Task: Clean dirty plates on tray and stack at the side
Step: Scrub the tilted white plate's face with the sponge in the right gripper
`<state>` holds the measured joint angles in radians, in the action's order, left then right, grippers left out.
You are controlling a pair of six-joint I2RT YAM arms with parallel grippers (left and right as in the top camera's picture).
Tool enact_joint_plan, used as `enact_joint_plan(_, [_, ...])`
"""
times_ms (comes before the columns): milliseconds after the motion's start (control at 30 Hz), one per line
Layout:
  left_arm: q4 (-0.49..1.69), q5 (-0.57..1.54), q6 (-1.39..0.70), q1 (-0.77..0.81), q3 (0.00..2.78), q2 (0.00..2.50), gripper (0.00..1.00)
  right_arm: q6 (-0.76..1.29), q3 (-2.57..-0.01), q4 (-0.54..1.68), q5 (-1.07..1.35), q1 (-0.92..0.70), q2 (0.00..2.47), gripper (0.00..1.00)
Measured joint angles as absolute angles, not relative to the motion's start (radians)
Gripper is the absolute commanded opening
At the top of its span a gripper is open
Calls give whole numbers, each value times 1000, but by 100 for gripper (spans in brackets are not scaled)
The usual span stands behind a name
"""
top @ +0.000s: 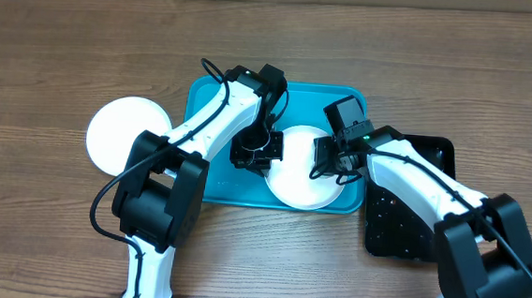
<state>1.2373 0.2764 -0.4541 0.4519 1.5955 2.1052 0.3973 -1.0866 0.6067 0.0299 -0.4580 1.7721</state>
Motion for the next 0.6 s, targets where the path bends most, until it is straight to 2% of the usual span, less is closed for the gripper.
enact_joint_plan(333, [1241, 276, -454, 452, 1596, 2105, 4, 371, -1126, 645, -42, -439, 1478, 4])
enact_joint_plan(600, [1239, 277, -454, 452, 1596, 2105, 4, 368, -1134, 776, -55, -403, 1451, 4])
